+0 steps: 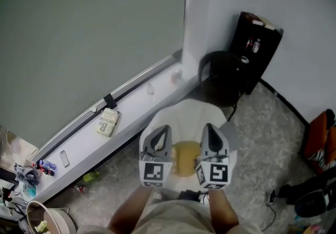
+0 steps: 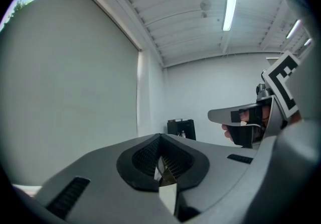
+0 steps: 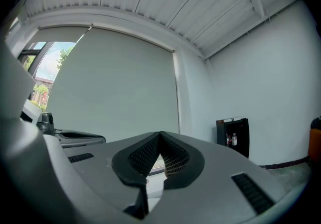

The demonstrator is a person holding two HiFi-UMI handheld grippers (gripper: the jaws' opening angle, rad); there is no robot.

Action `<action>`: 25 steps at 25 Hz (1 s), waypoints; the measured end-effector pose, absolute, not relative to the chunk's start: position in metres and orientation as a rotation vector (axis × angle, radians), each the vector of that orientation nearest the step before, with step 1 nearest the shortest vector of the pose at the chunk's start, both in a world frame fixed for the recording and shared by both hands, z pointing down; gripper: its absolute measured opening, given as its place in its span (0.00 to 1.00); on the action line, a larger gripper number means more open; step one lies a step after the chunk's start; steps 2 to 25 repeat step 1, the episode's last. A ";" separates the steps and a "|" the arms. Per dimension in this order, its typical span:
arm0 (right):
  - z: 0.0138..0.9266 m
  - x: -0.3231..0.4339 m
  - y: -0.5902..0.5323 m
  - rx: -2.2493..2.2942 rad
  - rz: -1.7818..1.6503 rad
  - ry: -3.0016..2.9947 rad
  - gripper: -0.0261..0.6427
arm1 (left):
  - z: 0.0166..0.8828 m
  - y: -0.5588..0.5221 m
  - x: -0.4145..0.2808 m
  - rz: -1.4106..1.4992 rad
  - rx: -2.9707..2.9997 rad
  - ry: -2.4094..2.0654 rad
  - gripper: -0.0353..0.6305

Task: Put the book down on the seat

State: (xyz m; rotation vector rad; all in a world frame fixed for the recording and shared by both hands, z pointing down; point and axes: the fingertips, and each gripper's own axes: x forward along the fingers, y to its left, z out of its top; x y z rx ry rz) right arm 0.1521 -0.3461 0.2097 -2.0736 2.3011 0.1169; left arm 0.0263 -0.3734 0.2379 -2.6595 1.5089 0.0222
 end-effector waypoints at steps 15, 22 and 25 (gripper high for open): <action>0.211 0.153 -0.347 -2.074 0.115 2.304 0.04 | 0.239 -0.374 0.027 0.022 -2.658 1.510 0.06; 0.211 0.153 -0.347 -2.074 0.115 2.304 0.04 | 0.239 -0.374 0.027 0.022 -2.658 1.510 0.06; 0.211 0.153 -0.347 -2.074 0.115 2.304 0.04 | 0.239 -0.374 0.027 0.022 -2.658 1.510 0.06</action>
